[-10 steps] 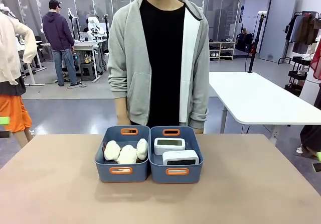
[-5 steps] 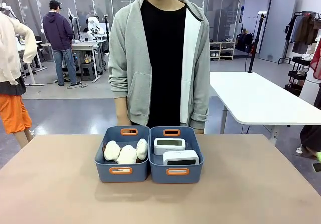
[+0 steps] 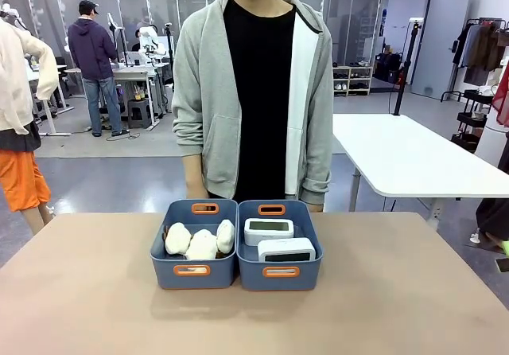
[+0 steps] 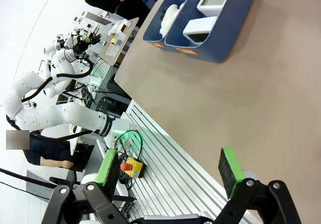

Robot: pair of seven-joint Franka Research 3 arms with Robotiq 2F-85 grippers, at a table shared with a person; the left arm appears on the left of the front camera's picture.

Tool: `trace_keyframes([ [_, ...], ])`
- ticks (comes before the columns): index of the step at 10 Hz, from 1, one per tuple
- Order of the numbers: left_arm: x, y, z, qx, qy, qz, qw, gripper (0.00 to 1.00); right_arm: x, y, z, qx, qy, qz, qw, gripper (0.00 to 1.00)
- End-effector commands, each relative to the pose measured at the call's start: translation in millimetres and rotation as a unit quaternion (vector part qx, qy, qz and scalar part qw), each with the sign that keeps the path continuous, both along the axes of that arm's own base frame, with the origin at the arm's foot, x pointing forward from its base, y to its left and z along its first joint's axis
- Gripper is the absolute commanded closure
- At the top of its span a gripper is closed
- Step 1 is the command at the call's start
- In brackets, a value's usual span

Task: Sort the digital clocks into the basket.
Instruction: Pick up the Digital clock from the table and place it into the empty Plastic storage basket.

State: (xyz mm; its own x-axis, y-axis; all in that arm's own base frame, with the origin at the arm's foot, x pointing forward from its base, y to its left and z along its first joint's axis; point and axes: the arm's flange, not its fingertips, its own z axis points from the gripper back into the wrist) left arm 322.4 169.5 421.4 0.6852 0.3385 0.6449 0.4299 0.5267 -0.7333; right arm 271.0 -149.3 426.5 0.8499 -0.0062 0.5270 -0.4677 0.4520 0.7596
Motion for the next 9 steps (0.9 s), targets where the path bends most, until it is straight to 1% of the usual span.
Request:
trace_keyframes([
  [1, 1.6, -0.8, 3.5, 0.0, -0.005, 0.004, 1.0, 0.02, -0.2, 0.5, 4.1, 0.006, 0.001, -0.004, 1.0, 0.0],
  [9, 1.6, -0.8, 3.5, 0.0, -0.005, 0.004, 1.0, 0.02, -0.2, 0.5, 4.1, 0.006, 0.001, -0.004, 1.0, 0.0],
])
